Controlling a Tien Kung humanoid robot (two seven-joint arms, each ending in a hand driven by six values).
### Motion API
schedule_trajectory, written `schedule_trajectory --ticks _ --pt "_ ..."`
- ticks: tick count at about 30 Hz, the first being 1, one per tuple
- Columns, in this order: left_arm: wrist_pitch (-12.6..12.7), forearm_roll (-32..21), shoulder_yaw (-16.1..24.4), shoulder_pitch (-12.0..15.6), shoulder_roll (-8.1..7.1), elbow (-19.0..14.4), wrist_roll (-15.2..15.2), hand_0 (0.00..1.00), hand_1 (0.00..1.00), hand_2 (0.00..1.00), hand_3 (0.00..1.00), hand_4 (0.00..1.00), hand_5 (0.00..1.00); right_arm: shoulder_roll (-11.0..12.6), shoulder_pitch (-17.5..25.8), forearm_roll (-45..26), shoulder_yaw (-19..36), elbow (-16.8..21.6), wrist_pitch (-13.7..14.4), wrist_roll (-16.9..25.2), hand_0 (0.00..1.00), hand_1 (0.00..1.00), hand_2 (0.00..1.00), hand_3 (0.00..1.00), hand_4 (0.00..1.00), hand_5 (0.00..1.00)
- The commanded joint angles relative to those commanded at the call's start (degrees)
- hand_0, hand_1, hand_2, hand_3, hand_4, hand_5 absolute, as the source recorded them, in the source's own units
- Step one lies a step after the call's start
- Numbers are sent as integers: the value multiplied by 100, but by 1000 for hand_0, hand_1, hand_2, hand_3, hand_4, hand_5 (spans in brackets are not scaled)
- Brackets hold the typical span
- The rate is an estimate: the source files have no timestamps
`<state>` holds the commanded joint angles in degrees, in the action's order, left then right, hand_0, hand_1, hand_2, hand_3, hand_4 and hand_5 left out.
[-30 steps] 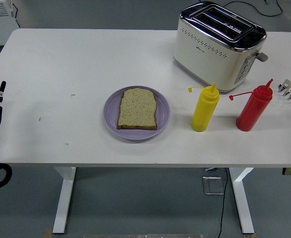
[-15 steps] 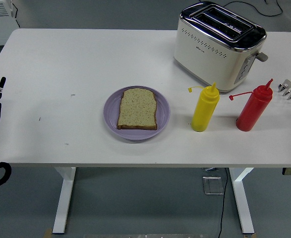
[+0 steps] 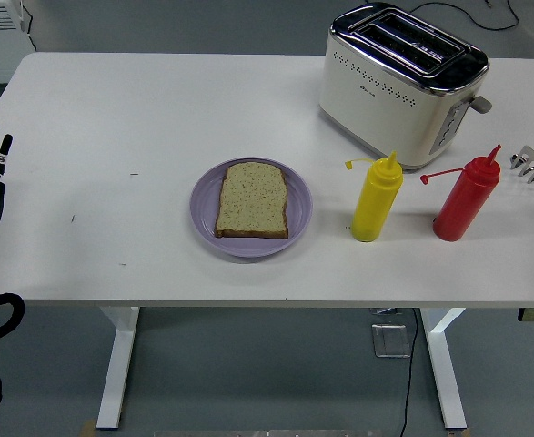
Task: Pick up the cup,pour liquid into bread,place the cup on the desk
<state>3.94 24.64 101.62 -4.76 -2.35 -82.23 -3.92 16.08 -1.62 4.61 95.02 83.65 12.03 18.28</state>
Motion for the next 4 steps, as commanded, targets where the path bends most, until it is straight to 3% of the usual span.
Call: schedule_trajectory --ticks 4 --pt "-5 32 53 -21 16 -26 21 796 789 819 724 514 998 -3 -2 2 10 0 -4 -3 754 689 713 701 479 448"
